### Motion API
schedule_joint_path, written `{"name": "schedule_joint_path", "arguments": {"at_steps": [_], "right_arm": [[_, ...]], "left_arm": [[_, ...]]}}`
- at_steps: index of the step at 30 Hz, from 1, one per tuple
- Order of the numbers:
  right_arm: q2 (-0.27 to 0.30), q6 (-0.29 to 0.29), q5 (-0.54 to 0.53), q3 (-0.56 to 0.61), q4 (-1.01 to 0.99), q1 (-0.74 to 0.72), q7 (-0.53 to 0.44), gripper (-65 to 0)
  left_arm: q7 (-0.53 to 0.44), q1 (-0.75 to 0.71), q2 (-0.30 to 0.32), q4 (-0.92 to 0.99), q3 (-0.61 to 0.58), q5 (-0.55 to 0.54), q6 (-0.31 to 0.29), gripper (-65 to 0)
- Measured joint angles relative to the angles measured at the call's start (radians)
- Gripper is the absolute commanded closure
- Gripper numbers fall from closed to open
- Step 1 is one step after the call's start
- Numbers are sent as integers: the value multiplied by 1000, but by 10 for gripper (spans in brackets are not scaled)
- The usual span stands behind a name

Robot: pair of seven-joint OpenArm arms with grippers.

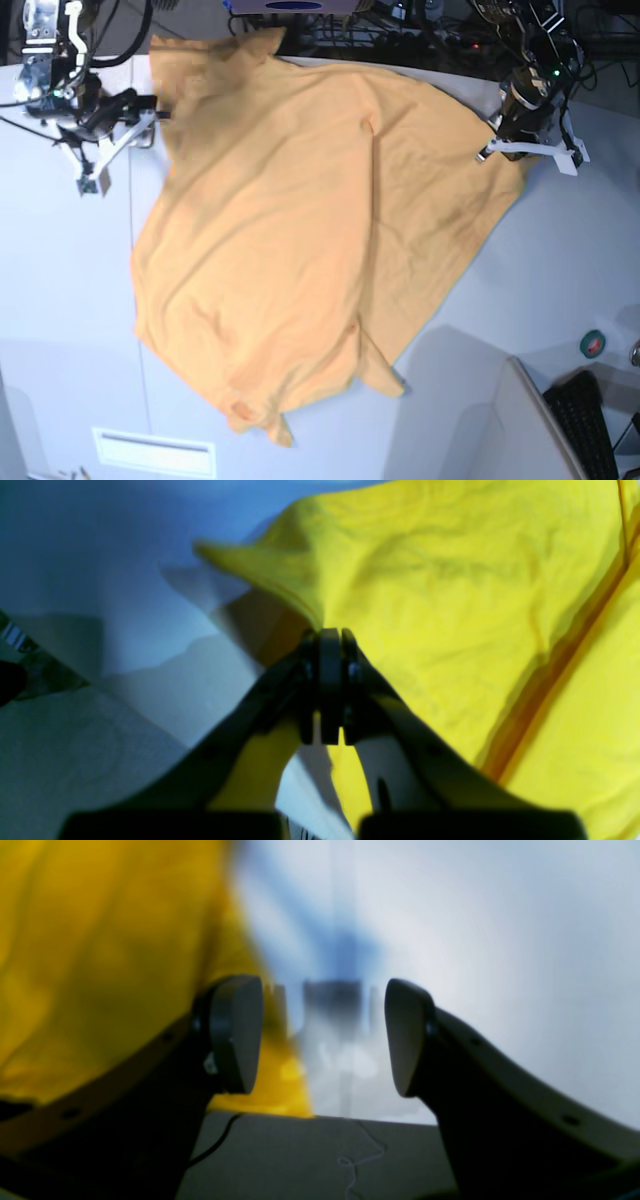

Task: Layout the t-shirt on the table in an organized manner, then fold the t-shirt properly
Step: 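Pull the shirt edges apart with both grippers to flatten it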

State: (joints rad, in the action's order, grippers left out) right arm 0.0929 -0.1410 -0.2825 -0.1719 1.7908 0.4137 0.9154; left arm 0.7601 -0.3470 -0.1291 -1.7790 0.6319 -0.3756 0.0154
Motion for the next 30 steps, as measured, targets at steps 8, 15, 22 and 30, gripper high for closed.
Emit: {"name": "schedule_joint_path", "arguments": {"at_steps": [8,15,22,30], "right_arm": [[8,-7,14,2,-87,8,-7,-369],[8,-34,25,60,-186,6,-78,-369],[-11,-33,29,159,-185,19,-120,-360],[-16,-36,12,163,-212,26,-176,0]], "left_arm": [[0,-2,2,-18,-3,0,0,0],[0,-2,3,-18,-2,0,0,0],[-3,-17,39,-16,-5,1,0,0],[0,-39,48,-16,-5,0,0,0]]}}
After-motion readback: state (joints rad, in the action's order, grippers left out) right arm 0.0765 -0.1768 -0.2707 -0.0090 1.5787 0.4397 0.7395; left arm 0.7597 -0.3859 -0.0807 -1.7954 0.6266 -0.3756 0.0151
